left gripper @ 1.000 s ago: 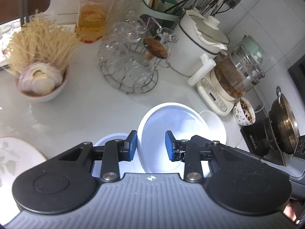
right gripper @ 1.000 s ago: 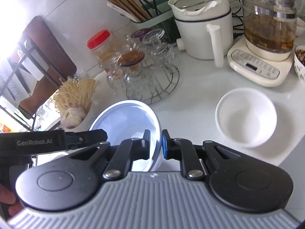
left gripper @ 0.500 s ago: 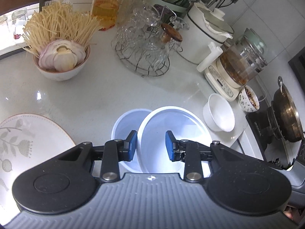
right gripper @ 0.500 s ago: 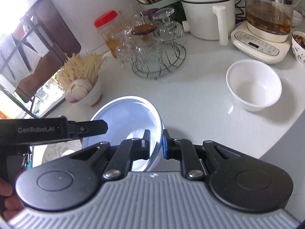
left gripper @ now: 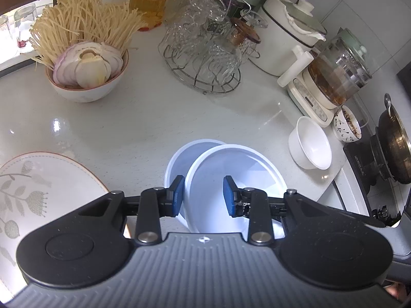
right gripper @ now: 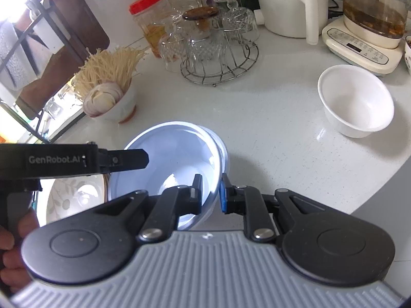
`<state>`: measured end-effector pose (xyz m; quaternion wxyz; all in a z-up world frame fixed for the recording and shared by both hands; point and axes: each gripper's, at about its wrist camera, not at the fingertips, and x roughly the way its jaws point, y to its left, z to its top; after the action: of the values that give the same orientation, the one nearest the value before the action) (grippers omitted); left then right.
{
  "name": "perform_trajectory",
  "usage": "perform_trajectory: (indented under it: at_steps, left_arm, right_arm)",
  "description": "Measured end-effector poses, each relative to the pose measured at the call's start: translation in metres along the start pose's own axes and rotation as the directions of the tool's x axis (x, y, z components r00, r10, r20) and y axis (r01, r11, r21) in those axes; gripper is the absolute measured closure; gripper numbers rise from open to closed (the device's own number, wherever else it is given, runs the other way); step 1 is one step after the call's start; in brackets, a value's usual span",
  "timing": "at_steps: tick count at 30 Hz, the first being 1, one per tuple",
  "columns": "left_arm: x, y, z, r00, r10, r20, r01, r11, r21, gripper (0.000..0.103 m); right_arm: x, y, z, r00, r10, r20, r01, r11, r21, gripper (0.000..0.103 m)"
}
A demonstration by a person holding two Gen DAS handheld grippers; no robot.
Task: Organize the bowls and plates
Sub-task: 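Lift the second translucent bowl and carry it over the first one, then lower the bowl into the first translucent bowl and open the left gripper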
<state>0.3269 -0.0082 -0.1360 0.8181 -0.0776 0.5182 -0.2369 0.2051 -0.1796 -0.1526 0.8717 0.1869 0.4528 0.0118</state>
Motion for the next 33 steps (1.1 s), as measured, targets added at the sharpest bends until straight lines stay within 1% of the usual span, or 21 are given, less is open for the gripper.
perform_trajectory:
  at_steps: [4,10,14,19,24,26,28,33]
  left_arm:
    - [0.001,-0.004,0.001,1.000,0.024,0.007,-0.024,0.999,0.031,0.067]
    - [0.003,-0.006,0.005,0.999,0.037,0.010,-0.038,0.997,0.071,0.067]
    - [0.009,-0.007,0.009,0.999,0.043,0.002,-0.043,0.995,0.090,0.067]
    - [0.013,-0.008,0.011,0.999,0.038,-0.020,-0.035,0.993,0.110,0.067]
    - [0.016,-0.008,0.013,0.999,0.035,-0.030,-0.031,0.993,0.111,0.066]
    - [0.016,-0.007,0.013,0.999,0.034,-0.031,-0.030,0.994,0.108,0.058]
    - [0.015,-0.006,0.014,0.999,0.035,-0.028,-0.032,0.994,0.108,0.057]
    - [0.009,-0.007,0.016,0.999,0.031,-0.020,-0.028,0.993,0.115,0.056]
  right_arm:
    - [0.004,0.003,0.001,1.000,-0.001,-0.001,0.001,1.000,-0.014,0.085]
    - [0.006,0.004,0.003,1.000,-0.005,0.009,0.005,1.000,-0.020,0.085]
    - [0.009,0.001,0.004,1.000,0.003,0.017,-0.003,1.000,0.003,0.085]
    - [0.012,-0.002,0.007,1.000,-0.015,0.017,0.015,1.000,0.022,0.085]
    - [0.017,-0.005,0.009,1.000,-0.022,-0.006,0.022,0.998,0.054,0.085]
    - [0.017,-0.004,0.009,1.000,-0.018,-0.003,0.018,0.998,0.057,0.082]
    - [0.016,-0.004,0.010,1.000,-0.016,0.007,0.015,0.998,0.061,0.061]
    - [0.012,0.000,0.012,0.999,-0.008,0.037,0.006,0.999,0.045,0.060]
